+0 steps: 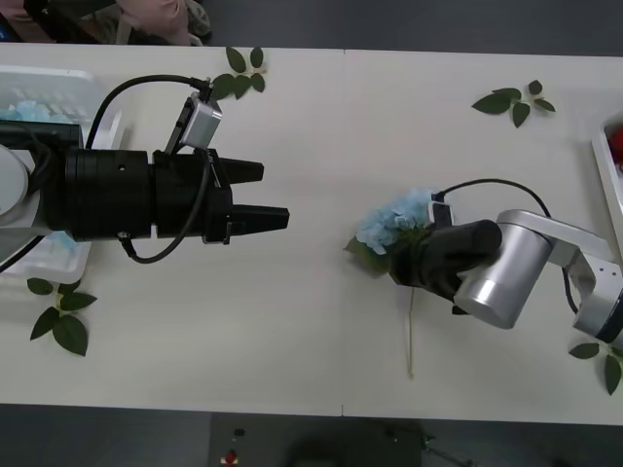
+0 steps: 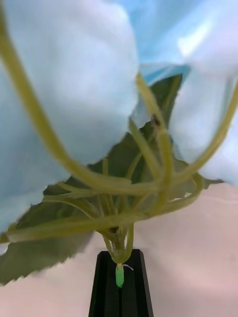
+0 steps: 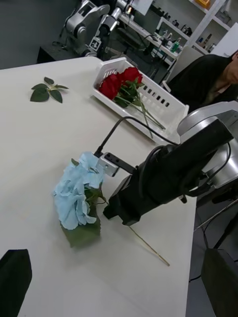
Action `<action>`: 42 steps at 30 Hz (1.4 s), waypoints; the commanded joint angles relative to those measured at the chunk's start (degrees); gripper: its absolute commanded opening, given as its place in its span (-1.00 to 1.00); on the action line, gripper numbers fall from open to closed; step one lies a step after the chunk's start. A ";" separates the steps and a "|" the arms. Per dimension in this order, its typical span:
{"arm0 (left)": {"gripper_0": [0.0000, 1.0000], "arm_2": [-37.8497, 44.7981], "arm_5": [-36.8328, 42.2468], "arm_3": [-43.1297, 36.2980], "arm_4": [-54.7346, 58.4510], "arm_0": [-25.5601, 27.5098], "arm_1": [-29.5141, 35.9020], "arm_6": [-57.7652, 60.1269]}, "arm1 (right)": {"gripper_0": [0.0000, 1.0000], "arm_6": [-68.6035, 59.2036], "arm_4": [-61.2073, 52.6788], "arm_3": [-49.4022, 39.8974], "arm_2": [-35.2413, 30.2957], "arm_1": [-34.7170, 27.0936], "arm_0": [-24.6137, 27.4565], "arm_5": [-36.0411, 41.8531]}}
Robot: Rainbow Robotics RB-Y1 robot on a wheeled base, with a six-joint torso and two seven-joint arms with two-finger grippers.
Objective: Put the red flowers into the right box and the blue flowers into the left box
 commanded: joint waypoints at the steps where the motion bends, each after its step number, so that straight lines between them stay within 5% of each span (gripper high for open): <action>1: 1.00 0.90 -0.66 -0.64 0.27 -1.27 -0.53 -3.01 | -1.00 3.69 -4.83 -6.42 -3.34 -6.49 -1.06 -3.38; 12: 1.00 0.90 -0.66 -0.64 0.27 -1.27 -0.53 -3.01 | -1.00 9.49 -19.07 -15.82 -13.54 -14.05 -2.64 -24.74; 20: 1.00 0.37 -1.19 0.51 0.36 0.31 -2.11 -3.01 | -1.00 23.29 -17.49 -15.91 -13.63 -12.21 -4.40 -32.21; 25: 1.00 7.05 0.04 0.59 4.31 1.46 -3.96 -3.19 | -1.00 28.48 -22.41 -14.86 -15.03 -9.57 -4.67 -36.43; 30: 1.00 8.72 7.08 5.52 5.90 1.90 -5.89 -3.98 | -1.00 28.92 -30.67 -13.80 -19.52 -7.46 -4.84 -29.57; 42: 1.00 4.33 6.81 20.28 5.11 -1.79 -21.54 -12.68 | -1.00 50.63 -47.64 -12.57 -34.54 1.77 -4.58 -5.23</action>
